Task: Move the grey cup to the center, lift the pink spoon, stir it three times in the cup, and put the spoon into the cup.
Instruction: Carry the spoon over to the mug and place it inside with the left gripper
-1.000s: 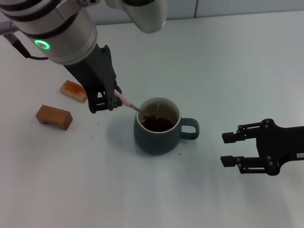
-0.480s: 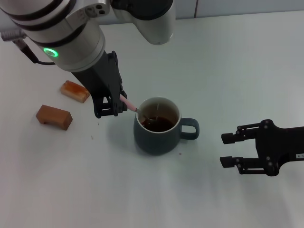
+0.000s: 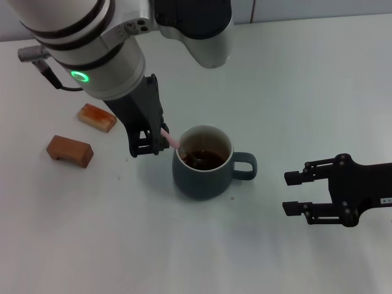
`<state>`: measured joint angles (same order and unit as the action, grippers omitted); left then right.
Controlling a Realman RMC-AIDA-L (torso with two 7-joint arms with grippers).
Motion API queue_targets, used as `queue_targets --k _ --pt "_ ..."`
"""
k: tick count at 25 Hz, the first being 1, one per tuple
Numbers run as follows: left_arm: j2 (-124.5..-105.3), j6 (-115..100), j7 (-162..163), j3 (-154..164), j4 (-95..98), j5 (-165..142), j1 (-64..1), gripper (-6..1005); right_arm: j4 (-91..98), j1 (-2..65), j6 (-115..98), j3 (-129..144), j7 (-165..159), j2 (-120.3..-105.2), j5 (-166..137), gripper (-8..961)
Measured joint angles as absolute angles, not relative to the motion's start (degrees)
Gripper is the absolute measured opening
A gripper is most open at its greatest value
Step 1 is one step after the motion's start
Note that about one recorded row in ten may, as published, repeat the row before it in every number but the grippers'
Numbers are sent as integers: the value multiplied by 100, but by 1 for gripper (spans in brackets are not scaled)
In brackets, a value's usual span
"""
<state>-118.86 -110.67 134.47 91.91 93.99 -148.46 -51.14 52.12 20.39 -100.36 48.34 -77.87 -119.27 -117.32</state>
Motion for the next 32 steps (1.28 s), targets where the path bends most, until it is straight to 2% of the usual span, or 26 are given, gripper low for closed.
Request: queue_targets --k 32 --pt "-11909 -10468 13450 9751 9138 -14815 -5177 130 5203 2066 -10046 4843 -7857 -11917 -11733 565"
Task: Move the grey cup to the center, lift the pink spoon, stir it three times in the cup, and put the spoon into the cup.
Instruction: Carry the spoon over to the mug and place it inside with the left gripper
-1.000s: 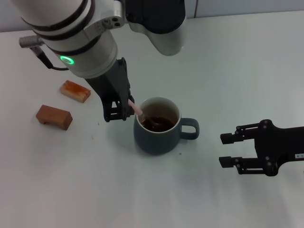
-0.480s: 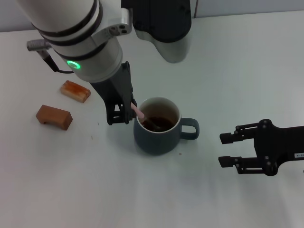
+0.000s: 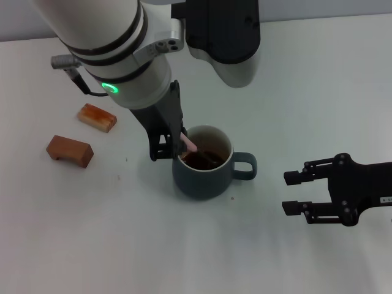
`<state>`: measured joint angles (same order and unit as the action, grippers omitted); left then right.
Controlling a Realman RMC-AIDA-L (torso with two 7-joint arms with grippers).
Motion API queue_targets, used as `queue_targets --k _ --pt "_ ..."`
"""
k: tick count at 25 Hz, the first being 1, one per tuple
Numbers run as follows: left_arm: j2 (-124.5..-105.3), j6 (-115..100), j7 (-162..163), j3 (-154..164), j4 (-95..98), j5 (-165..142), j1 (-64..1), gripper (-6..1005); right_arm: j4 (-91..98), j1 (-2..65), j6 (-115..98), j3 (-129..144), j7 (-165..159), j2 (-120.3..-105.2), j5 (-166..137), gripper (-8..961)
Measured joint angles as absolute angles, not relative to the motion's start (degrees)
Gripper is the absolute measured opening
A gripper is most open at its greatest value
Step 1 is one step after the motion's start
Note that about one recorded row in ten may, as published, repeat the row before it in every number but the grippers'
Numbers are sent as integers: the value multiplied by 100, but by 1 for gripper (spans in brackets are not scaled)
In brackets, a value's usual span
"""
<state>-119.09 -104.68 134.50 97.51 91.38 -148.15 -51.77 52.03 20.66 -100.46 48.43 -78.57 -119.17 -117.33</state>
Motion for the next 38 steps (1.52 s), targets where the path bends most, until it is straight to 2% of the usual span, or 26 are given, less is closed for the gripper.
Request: queue_targets --k 38 --pt "-11909 -10136 13396 9773 8740 -14855 -5288 129 5203 2101 -10044 4845 -7857 -11927 -11706 564"
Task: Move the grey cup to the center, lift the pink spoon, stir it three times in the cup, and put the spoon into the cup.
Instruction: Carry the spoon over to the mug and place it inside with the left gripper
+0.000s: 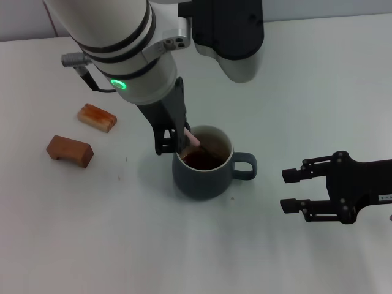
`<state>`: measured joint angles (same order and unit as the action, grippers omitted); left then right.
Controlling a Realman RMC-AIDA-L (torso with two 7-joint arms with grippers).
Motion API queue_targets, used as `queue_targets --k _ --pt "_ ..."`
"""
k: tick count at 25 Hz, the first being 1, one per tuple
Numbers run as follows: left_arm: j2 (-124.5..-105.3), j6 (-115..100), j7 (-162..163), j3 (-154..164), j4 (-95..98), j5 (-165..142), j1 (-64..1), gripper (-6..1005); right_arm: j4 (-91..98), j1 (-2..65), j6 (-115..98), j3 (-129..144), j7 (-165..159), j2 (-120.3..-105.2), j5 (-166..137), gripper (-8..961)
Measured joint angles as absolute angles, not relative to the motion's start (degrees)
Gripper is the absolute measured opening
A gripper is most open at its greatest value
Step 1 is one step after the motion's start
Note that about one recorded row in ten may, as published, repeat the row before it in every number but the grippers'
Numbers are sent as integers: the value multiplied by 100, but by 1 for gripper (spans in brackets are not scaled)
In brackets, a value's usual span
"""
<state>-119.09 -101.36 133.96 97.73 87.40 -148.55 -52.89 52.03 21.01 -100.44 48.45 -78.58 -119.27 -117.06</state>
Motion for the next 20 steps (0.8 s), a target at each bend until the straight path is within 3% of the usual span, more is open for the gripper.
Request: queue_targets --k 20 --pt "-11909 -10371 13394 9743 8765 -14658 -5286 129 5203 2118 -10045 4851 -7857 -11927 -11704 564"
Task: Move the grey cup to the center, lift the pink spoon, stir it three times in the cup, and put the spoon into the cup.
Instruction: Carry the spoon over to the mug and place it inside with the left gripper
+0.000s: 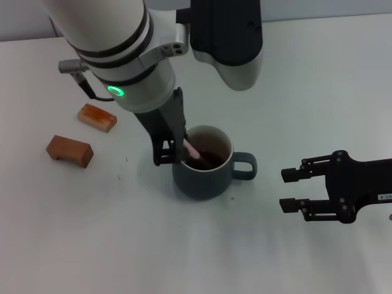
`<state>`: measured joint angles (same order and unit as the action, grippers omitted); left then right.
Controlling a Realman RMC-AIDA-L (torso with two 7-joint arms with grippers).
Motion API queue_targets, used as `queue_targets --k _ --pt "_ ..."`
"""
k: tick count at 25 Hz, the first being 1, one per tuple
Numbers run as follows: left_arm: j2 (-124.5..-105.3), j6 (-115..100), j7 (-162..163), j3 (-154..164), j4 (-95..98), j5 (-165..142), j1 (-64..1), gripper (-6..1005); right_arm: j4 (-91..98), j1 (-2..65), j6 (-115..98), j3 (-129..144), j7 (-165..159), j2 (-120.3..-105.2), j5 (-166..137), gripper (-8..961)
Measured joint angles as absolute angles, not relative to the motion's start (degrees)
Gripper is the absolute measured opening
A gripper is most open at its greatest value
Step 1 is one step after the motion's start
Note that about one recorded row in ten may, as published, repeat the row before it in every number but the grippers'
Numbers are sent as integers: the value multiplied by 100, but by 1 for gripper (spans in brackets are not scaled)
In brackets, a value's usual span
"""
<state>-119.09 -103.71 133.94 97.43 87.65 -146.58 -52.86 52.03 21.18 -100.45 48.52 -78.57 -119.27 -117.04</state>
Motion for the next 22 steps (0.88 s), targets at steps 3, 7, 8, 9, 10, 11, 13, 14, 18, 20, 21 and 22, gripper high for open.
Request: queue_targets --k 3,7,8,9,10,11,13,14,18,20,21,22 --pt "-11909 -10195 13383 9756 8751 -14655 -5292 129 5203 2118 -10040 4851 -7857 -11927 -11700 564" --pt "-11909 -10013 13370 9757 8709 -14702 -5293 130 5203 2118 -10038 4851 -7857 -11927 -11699 564" --pt "-11909 -10013 13370 9757 8709 -14702 -5293 130 5203 2118 -10038 4851 -7857 -11927 -11698 564" --pt "-11909 -9989 13368 9750 8695 -14745 -5299 130 5203 2118 -10039 4851 -7857 -11927 -11697 564" --pt "-11909 -9993 13368 9742 8696 -14774 -5301 130 5203 2118 -10039 4851 -7857 -11927 -11697 564" --pt "-11909 -10019 13370 9725 8700 -14851 -5303 130 5203 2118 -10041 4851 -7857 -11927 -11697 564" --pt "-11908 -10092 13374 9716 8694 -14955 -5305 130 5203 2118 -10042 4851 -7858 -11927 -11697 564" --pt "-11909 -10140 13375 9715 8687 -14997 -5308 130 5203 2118 -10042 4851 -7858 -11927 -11697 564" --pt "-11909 -10276 13375 9721 8684 -15034 -5310 130 5203 2118 -10043 4851 -7859 -11927 -11697 564" --pt "-11909 -10327 13375 9727 8710 -15028 -5311 129 5203 2118 -10046 4851 -7866 -11927 -11697 564" --pt "-11909 -10365 13376 9746 8731 -15009 -5316 129 5203 2118 -10046 4851 -7884 -11927 -11697 564" --pt "-11909 -10385 13376 9757 8733 -14986 -5321 129 5203 2118 -10046 4851 -7890 -11927 -11697 564"
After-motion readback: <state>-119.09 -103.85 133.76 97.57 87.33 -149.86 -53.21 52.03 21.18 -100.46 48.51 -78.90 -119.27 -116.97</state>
